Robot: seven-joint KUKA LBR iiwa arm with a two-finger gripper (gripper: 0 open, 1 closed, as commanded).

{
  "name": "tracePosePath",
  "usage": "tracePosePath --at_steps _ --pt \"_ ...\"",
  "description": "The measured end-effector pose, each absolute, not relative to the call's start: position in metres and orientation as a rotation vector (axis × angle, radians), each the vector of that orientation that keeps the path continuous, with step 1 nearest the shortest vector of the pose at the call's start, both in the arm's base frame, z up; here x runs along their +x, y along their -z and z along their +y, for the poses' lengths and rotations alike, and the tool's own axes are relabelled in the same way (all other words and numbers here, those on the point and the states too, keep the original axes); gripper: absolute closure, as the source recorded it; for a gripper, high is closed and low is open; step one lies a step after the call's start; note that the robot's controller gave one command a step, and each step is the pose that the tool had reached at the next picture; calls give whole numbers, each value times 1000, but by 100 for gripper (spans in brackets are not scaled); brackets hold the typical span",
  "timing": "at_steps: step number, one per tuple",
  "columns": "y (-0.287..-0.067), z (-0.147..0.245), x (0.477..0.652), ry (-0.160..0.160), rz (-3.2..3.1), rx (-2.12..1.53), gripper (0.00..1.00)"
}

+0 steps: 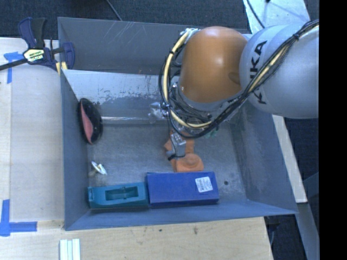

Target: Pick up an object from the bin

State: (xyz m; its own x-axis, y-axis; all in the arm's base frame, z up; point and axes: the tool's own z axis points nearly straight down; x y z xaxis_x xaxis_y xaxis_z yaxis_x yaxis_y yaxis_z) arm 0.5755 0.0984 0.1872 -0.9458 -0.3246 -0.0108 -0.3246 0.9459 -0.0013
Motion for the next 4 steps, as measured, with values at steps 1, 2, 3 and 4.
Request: tracePosePath --at_steps 1,2,3,4 --pt "-153 65 582 -2 3102 -467 0" --pt "-152 54 554 2 3133 -222 0" --pt "-111 44 558 -1 3133 -194 100" --pt "-111 44 558 -1 3134 -194 0"
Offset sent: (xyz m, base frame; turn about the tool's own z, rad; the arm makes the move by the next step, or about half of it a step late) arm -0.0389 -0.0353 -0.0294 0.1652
